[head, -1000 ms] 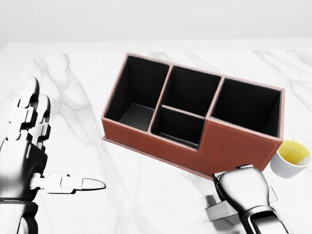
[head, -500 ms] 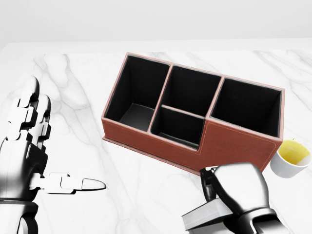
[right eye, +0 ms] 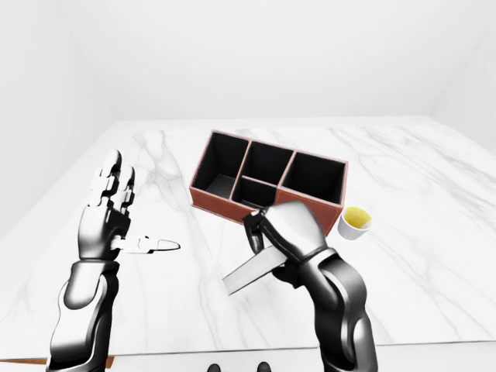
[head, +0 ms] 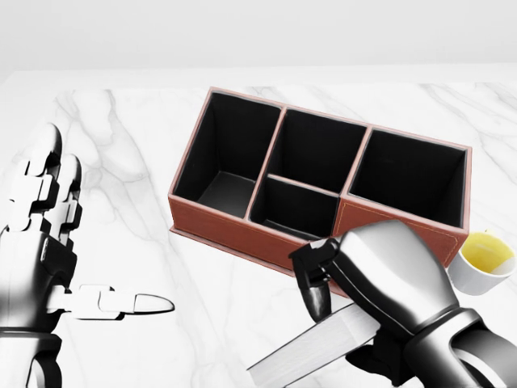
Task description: Pick up the book and place it in the right compartment of the caddy.
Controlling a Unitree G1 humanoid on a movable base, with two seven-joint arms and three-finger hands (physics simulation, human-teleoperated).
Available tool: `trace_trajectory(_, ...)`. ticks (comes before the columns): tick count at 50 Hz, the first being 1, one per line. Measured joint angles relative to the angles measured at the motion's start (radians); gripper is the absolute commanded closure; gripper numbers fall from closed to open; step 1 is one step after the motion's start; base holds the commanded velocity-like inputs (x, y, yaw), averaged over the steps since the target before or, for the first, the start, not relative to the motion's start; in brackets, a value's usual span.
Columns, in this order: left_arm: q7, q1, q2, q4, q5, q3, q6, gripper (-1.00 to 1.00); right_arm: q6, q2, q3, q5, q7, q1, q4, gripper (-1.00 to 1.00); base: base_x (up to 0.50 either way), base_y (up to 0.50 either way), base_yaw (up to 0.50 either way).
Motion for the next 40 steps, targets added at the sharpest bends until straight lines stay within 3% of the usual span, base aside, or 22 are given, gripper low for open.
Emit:
trace_trajectory(4,0.001,-0.001,0.0,-0.002,-0.001,0.001,0.001,-1.0,0.0,0.002,-0.002,0.043,0.064,-0.047,-0.05,1.0,0.0,0.0,0.0)
trace_trajectory(40,0.001,-0.002,0.0,-0.009,-0.003,-0.001,0.0,-1.0,0.0,-0.037,-0.026,0.14,0.064,-0.39,-0.143,1.0,0.0,0.0,0.0)
